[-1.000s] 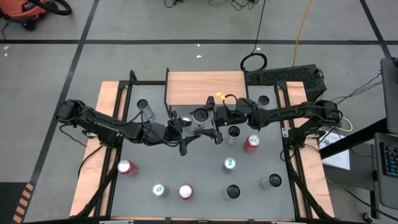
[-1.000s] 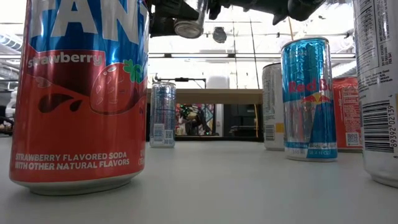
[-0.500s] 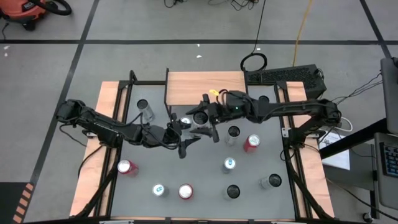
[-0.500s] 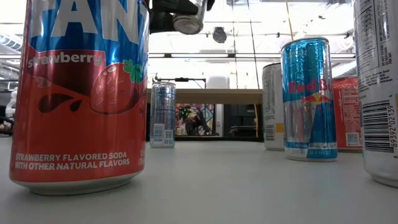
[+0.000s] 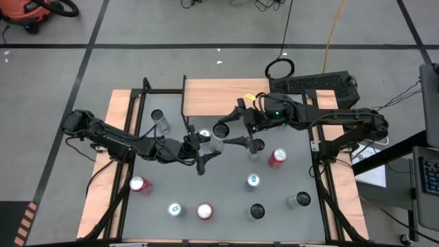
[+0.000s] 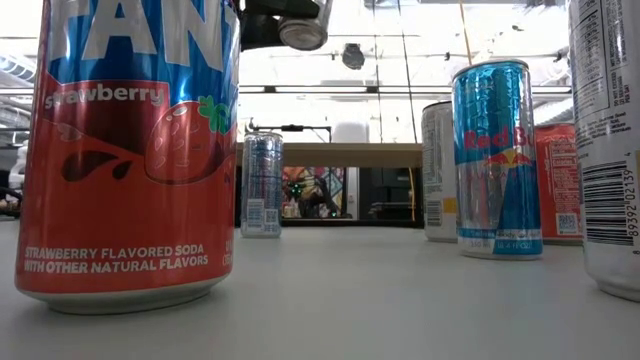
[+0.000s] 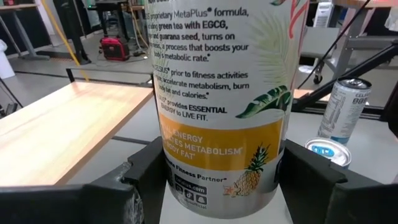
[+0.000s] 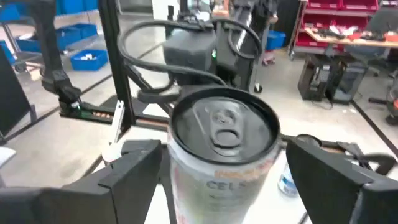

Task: Place canned beverage on shelf
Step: Put the left yellow soda can on the shelf

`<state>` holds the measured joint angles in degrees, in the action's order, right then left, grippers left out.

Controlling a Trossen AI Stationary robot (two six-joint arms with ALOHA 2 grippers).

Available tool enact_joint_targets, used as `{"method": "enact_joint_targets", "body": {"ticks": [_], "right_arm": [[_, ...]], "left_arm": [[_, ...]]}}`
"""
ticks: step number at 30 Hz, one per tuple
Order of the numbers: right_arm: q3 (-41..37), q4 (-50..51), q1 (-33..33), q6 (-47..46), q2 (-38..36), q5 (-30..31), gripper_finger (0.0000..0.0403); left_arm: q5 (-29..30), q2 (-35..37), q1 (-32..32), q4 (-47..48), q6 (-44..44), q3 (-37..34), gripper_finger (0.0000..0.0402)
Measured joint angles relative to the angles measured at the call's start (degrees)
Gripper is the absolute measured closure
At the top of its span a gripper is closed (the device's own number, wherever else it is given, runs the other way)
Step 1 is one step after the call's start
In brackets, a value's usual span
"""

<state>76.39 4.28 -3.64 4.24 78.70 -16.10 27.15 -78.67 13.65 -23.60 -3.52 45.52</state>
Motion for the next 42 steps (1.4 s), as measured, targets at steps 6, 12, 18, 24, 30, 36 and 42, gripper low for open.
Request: {"method": "enact_joint_targets", "body": {"ticks": [6,12,18,24,30,36,42], "right_arm": [[-0.27,-1.13,1.11,1.05,0.79,-0.04,0.0087],[-0.27,-4.3,1.84,2.12,1.59,0.16,0.0098],[-0.27,-4.48,1.84,2.29,1.6,0.25,0.0141],[-0.27,-4.45,1.84,1.8,1.6,0.33,0.0182],[-0.29,-4.1,1.84,1.78,1.61,0.59,0.0187],[-0.33,-2.01,1.9,2.35,1.59,2.74,0.0187],[-0.49,-1.25,1.88,2.56,1.76,2.72,0.0187]], "left_arm": [[-0.35,0.0,0.02,-0.18,-0.19,0.0,0.0161],[-1.21,0.0,0.04,-1.41,-0.02,0.0,0.0161],[-1.67,0.0,0.04,-1.46,-0.08,0.0,0.0161],[-1.52,0.0,0.0,-1.41,-0.14,0.0,0.0161],[-1.41,0.02,0.0,-0.97,-0.61,0.0,0.0148],[0.33,0.04,-0.02,-1.14,-2.21,0.0,0.0097],[0.65,0.15,-0.02,-0.97,-2.22,0.04,0.0055]]}}
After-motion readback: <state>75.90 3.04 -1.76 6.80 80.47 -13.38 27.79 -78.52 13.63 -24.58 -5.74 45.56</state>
